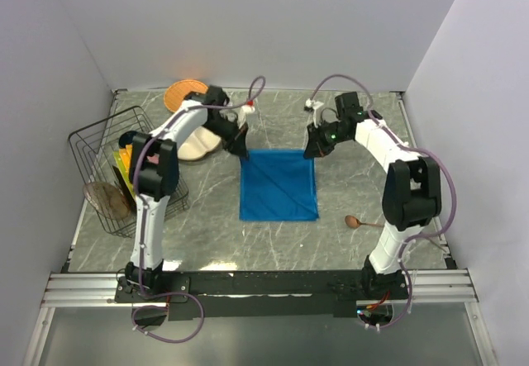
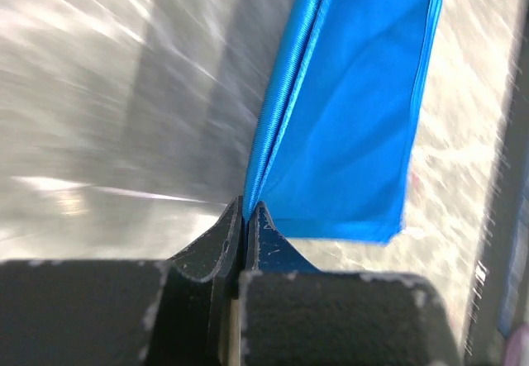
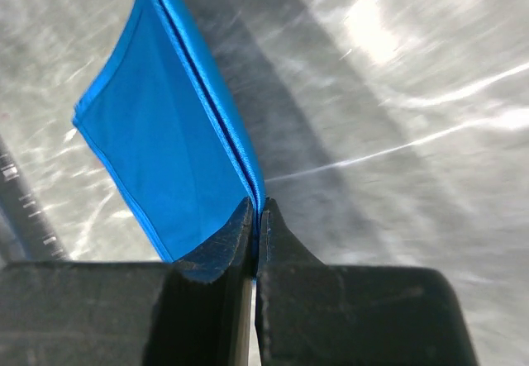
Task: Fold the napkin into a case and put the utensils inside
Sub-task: Turn over the upper triangle folded napkin at the center of the board.
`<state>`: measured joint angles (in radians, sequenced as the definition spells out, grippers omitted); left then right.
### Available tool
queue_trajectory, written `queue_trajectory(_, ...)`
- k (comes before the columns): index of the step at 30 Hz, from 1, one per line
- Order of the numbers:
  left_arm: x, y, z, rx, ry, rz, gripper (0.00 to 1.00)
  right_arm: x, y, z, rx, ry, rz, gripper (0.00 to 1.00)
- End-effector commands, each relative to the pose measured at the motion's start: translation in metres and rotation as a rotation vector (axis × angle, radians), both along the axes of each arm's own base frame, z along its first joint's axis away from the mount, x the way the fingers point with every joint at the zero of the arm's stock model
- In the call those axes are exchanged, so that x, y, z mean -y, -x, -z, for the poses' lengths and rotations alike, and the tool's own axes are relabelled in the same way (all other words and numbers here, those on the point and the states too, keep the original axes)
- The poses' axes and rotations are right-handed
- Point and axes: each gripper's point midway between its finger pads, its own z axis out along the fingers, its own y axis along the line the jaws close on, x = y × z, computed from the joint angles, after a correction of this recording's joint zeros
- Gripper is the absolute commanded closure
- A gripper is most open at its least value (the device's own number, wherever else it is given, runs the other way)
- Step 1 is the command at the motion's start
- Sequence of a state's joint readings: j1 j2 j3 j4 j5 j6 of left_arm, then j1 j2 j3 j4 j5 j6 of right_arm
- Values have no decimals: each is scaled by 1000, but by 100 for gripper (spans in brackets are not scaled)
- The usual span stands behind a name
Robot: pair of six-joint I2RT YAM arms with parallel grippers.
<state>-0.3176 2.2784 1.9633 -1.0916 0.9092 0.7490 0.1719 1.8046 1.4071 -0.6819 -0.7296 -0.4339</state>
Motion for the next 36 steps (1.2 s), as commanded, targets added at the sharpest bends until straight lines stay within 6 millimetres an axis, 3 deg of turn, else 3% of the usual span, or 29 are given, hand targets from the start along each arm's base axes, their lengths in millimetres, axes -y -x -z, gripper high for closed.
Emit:
queue_trajectory(1,-4,-74,-101,376,35,-231,99,27,-43,-83,431,83,49,100)
queue_trajectory(5,-8,-118,-154,637,34,-333,99,49,-90,-145,825,133,106,100)
queue_trajectory(7,-11,-132,-172,766,8,-352,99,57,-105,-161,925,154,115,100)
queue_trajectory(8,-8,-137,-174,824,10,-353,99,61,-115,-176,1028,175,105,100)
queue_trajectory(10,-14,-140,-190,935,-8,-384,99,60,-122,-180,1099,185,76,100)
queue_trajectory(12,-10,-139,-176,1015,-26,-357,99,59,-125,-185,1196,215,31,100)
queue_trajectory(13,-12,-135,-179,1050,-38,-363,99,56,-118,-160,1181,218,-7,100)
queue_trajectory(14,-9,-127,-155,1035,-54,-337,99,53,-115,-162,1258,246,-51,100)
queue_trajectory(15,-8,-120,-146,1037,-65,-309,99,51,-110,-149,1267,261,-87,100)
queue_trajectory(16,-8,-114,-141,1037,-74,-302,99,48,-95,-112,1226,265,-136,100)
queue_trajectory(17,-5,-100,-111,989,-100,-270,99,44,-88,-100,1275,302,-204,100)
queue_trajectory(18,-5,-91,-99,978,-115,-243,99,37,-76,-92,1300,311,-253,100)
queue_trajectory(19,-5,-82,-93,975,-121,-222,99,35,-56,-55,1256,318,-306,100)
queue_trajectory(20,-6,-62,-62,927,-149,-185,99,30,-43,-51,1298,332,-381,100)
queue_trajectory(21,-6,-53,-52,923,-159,-164,99,24,-31,-39,1296,327,-431,100)
queue_trajectory(22,-6,-43,-49,924,-164,-144,99,22,-13,-14,1257,324,-480,100)
queue_trajectory(23,-6,-24,-26,887,-184,-109,99,20,-2,-9,1280,340,-538,100)
queue_trajectory(25,-6,-4,-13,858,-192,-83,99,13,25,17,1247,331,-624,100)
queue_trajectory(28,4,19,0,811,-198,-46,99,5,53,35,1217,323,-707,100)
queue_trajectory(31,6,24,2,785,-207,-48,99,9,67,45,1168,340,-716,100)
queue_trajectory(33,7,19,3,766,-222,-56,99,14,57,38,1156,373,-666,100)
queue_trajectory(35,10,-3,-23,774,-203,-116,99,18,39,29,1101,369,-559,100)
queue_trajectory(36,12,-11,-26,754,-195,-133,99,20,15,1,1134,395,-492,100)
